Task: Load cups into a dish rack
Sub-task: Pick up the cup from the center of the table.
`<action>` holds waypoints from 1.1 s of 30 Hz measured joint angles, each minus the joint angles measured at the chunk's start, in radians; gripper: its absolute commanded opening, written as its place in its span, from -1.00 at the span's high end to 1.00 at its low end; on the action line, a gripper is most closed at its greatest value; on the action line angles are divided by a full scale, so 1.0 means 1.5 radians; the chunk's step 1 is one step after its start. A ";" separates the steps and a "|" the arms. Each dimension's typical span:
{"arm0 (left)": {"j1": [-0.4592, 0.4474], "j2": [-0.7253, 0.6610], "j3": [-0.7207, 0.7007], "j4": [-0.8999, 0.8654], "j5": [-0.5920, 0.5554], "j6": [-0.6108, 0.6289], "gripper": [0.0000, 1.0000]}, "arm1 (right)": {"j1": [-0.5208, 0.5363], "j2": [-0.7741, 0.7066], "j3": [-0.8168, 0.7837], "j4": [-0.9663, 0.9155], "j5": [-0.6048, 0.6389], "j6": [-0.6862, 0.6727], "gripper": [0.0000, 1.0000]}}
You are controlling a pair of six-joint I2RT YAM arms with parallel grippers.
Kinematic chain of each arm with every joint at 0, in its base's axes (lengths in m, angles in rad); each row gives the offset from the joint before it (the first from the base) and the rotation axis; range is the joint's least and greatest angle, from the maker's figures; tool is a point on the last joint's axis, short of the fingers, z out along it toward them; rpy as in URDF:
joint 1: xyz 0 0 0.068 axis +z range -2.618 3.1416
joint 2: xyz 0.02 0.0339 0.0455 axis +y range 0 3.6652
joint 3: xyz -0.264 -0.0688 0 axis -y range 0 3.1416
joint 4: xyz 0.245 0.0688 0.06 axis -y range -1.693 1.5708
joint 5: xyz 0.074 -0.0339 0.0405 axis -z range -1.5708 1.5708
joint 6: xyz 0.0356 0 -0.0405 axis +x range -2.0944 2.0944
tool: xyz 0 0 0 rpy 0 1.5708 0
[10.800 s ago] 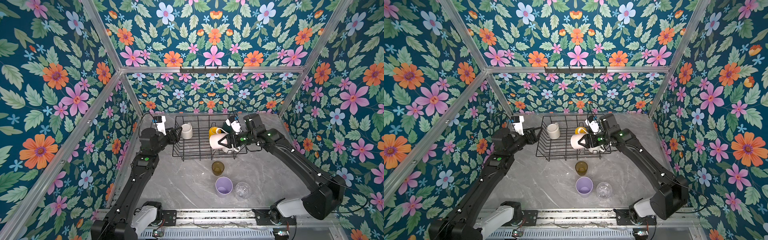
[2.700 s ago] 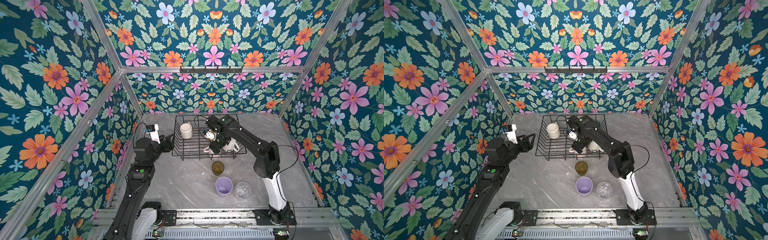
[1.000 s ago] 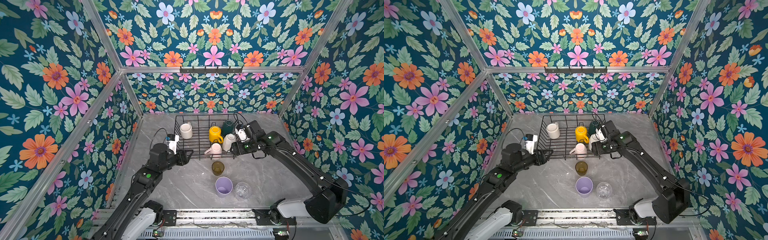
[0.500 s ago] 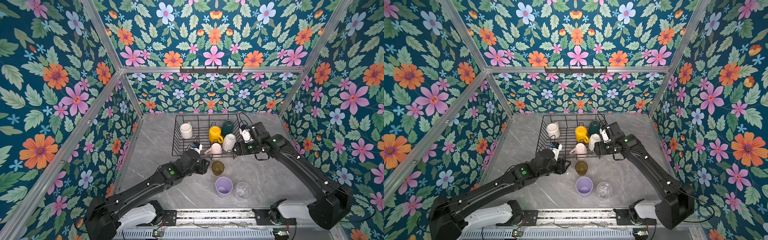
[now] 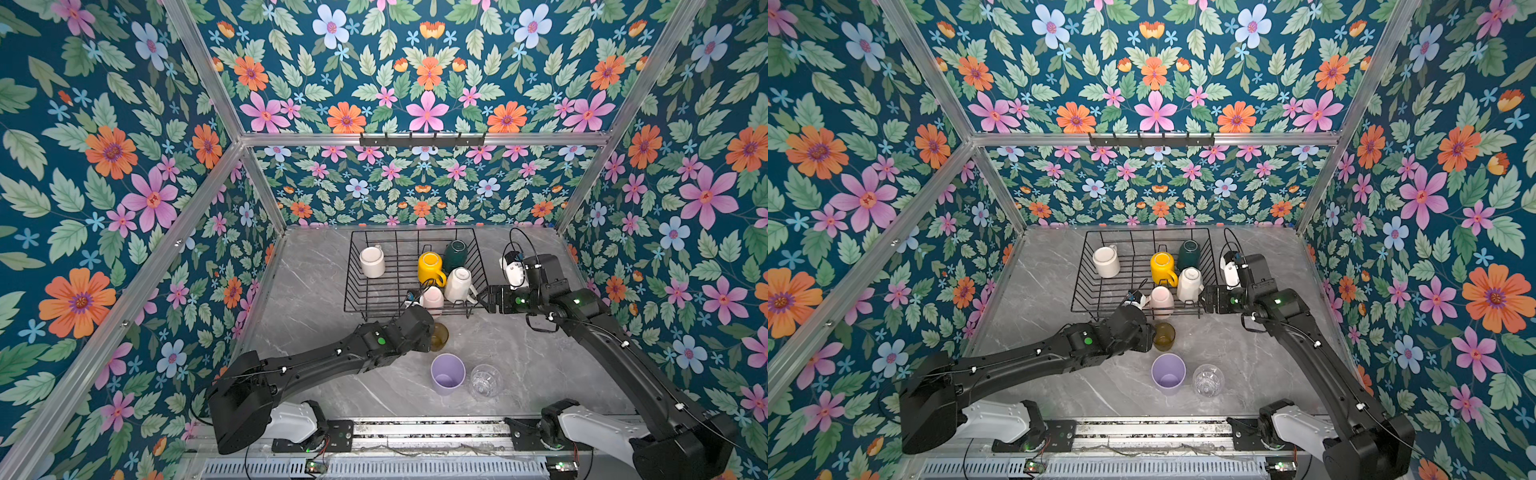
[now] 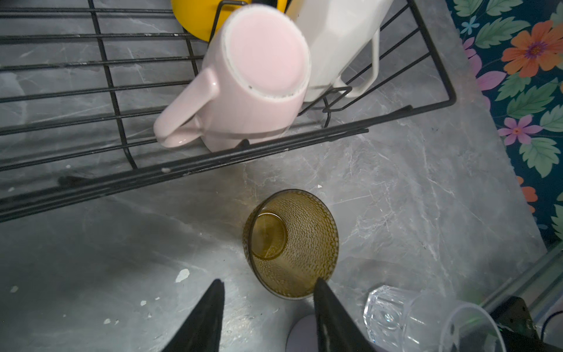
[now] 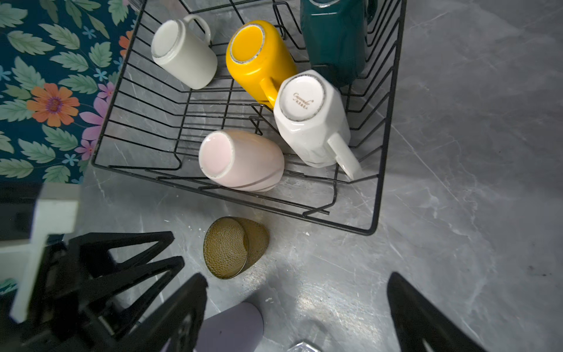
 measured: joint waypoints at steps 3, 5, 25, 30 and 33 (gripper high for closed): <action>-0.001 0.031 0.011 0.000 -0.005 -0.011 0.05 | -0.003 -0.007 -0.001 0.004 -0.006 0.000 -0.84; -0.002 0.051 0.020 0.000 -0.006 -0.010 0.07 | -0.003 -0.011 -0.002 0.007 -0.009 0.000 -0.84; 0.001 0.165 0.053 0.002 -0.023 -0.009 0.22 | -0.004 -0.017 -0.024 0.021 -0.030 -0.003 -0.83; 0.013 0.179 0.057 0.005 -0.019 -0.008 0.38 | -0.004 -0.024 -0.029 0.022 -0.031 -0.003 -0.84; 0.022 0.179 0.055 0.006 -0.016 -0.007 0.53 | -0.004 -0.025 -0.031 0.022 -0.032 -0.003 -0.84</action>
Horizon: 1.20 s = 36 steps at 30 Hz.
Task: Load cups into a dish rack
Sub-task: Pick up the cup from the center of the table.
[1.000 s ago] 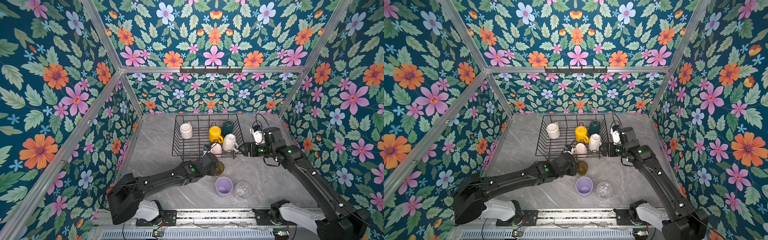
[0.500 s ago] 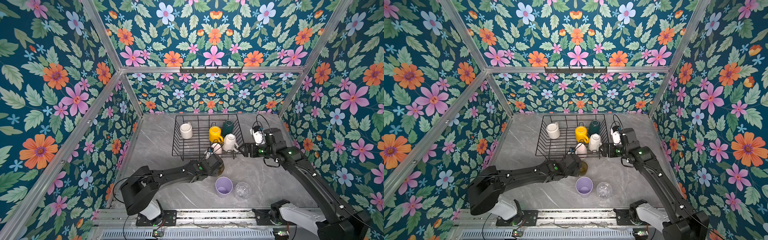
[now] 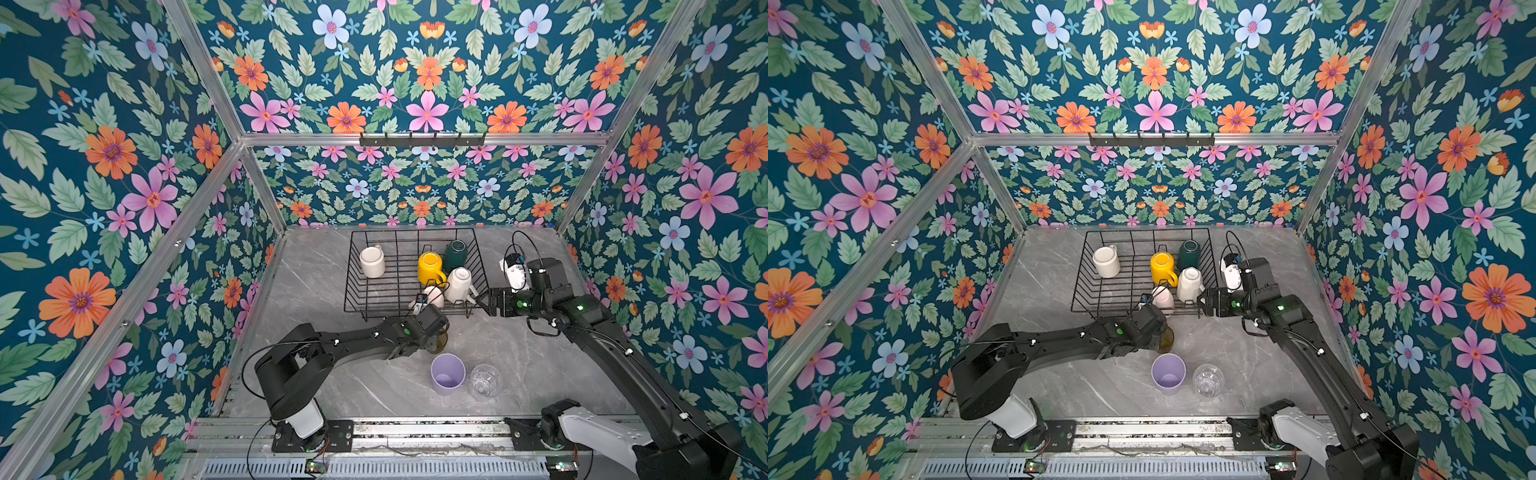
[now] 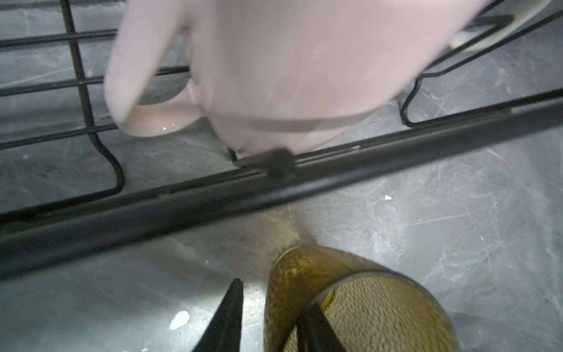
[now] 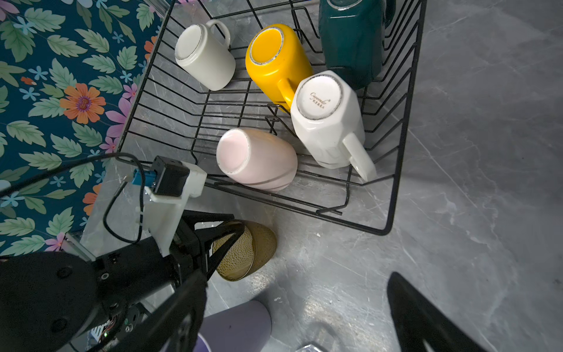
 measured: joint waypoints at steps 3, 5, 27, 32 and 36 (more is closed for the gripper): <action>0.005 -0.006 -0.005 0.003 0.001 0.000 0.73 | 0.000 -0.001 -0.002 0.000 0.000 0.000 -0.84; 0.007 -0.010 -0.009 0.003 0.001 0.000 0.92 | 0.000 -0.001 -0.003 0.000 -0.001 -0.001 -0.84; 0.030 -0.411 -0.040 -0.116 -0.169 0.080 1.00 | -0.001 -0.012 0.008 0.082 -0.119 0.029 -0.84; 0.197 -0.472 -0.058 -0.067 -0.107 0.152 1.00 | -0.001 -0.001 0.002 0.176 -0.208 0.069 -0.85; 0.307 -0.474 -0.064 0.002 0.017 0.195 1.00 | -0.007 0.031 -0.005 0.281 -0.289 0.127 -0.86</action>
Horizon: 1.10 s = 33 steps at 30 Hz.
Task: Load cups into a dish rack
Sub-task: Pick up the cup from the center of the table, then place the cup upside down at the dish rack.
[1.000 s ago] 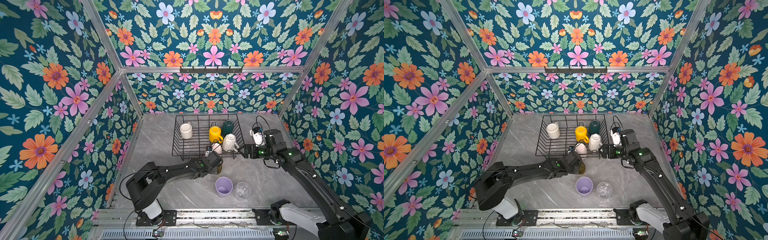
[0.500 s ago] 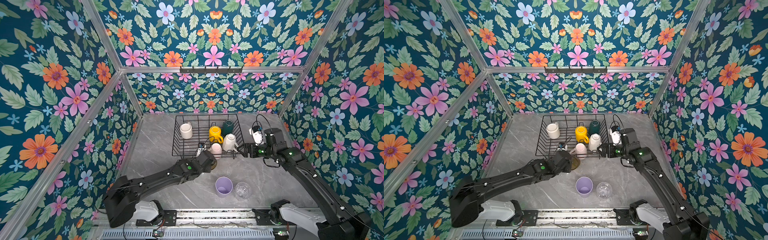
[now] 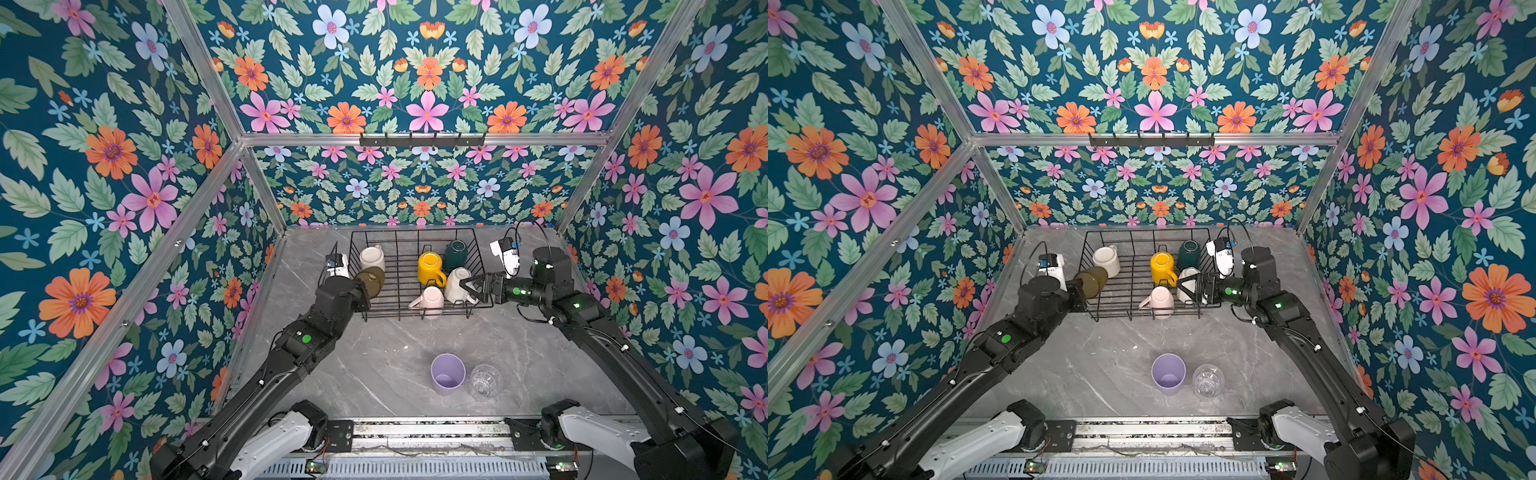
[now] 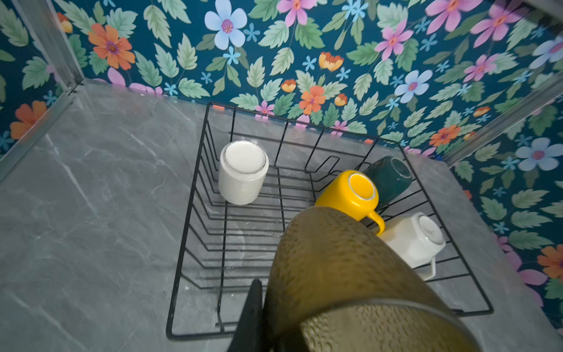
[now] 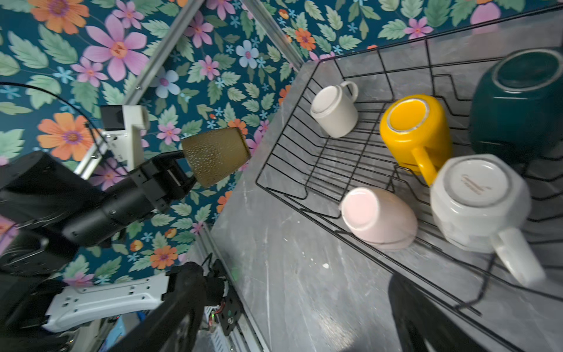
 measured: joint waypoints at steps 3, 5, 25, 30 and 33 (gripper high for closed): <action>0.050 0.013 -0.011 0.073 0.126 0.025 1.00 | -0.006 0.039 -0.007 0.110 -0.064 0.065 -0.86; 0.096 0.023 -0.028 0.129 0.214 0.025 1.00 | -0.008 0.073 -0.008 0.190 -0.105 0.120 -0.85; 0.274 0.169 -0.123 0.643 0.799 -0.202 1.00 | 0.090 0.339 0.210 0.314 -0.197 0.195 -0.79; 0.275 0.173 -0.128 0.674 0.824 -0.218 1.00 | 0.112 0.364 0.237 0.322 -0.203 0.195 -0.79; 0.276 0.174 -0.128 0.681 0.833 -0.223 1.00 | 0.123 0.378 0.241 0.317 -0.205 0.195 -0.79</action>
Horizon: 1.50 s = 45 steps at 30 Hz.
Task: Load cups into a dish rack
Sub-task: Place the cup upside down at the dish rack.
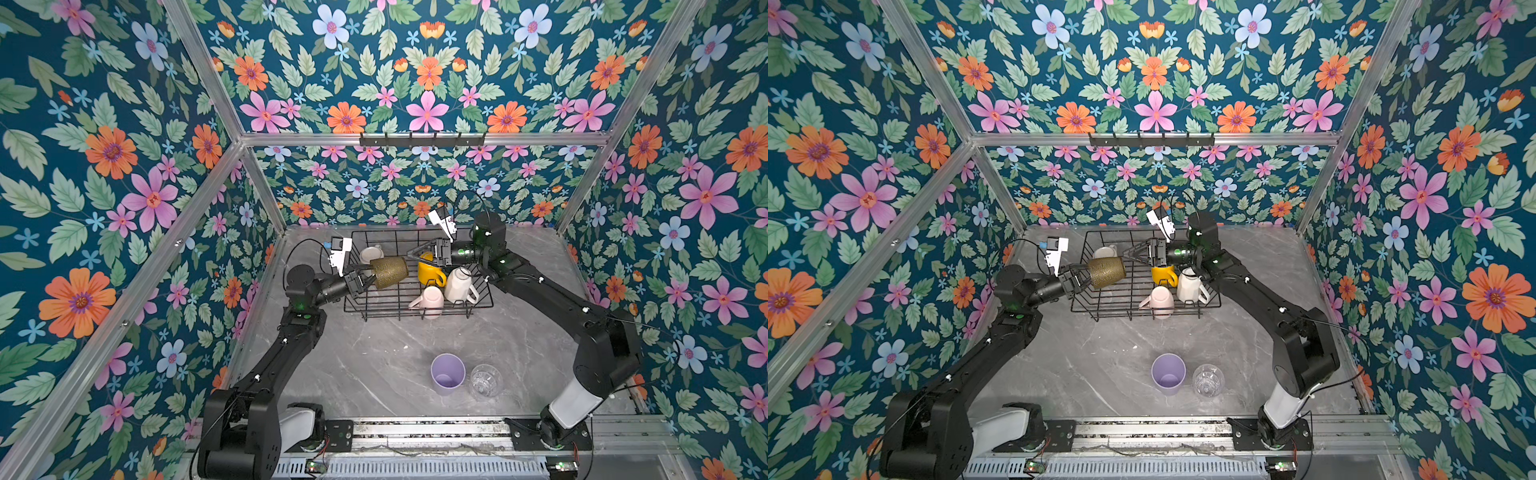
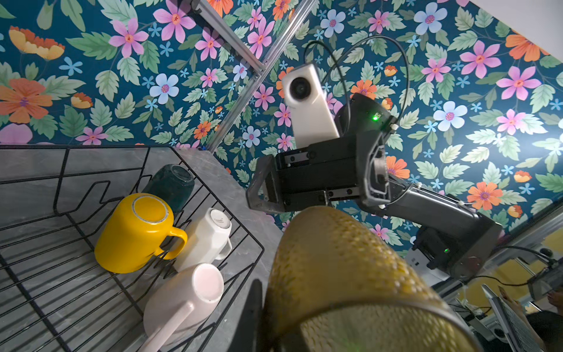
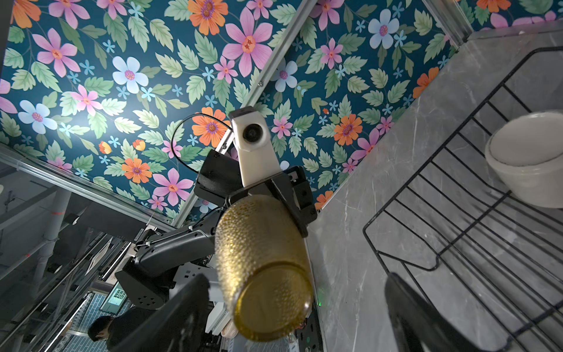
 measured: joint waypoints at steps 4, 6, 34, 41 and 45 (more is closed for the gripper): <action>0.000 0.002 -0.001 0.015 0.006 -0.012 1.00 | 0.018 0.001 0.004 -0.007 -0.007 -0.003 -0.79; 0.001 0.004 -0.001 0.021 0.014 -0.015 1.00 | 0.024 0.002 0.004 -0.009 -0.009 -0.008 -0.79; 0.002 0.025 -0.001 0.069 0.027 -0.063 1.00 | 0.075 0.022 0.024 -0.021 -0.017 -0.008 -0.74; 0.002 0.027 0.000 0.077 0.027 -0.065 1.00 | 0.081 0.022 0.027 -0.028 -0.017 -0.008 -0.71; 0.003 0.029 0.001 0.079 0.027 -0.067 1.00 | 0.086 0.027 0.037 -0.031 -0.016 -0.008 -0.69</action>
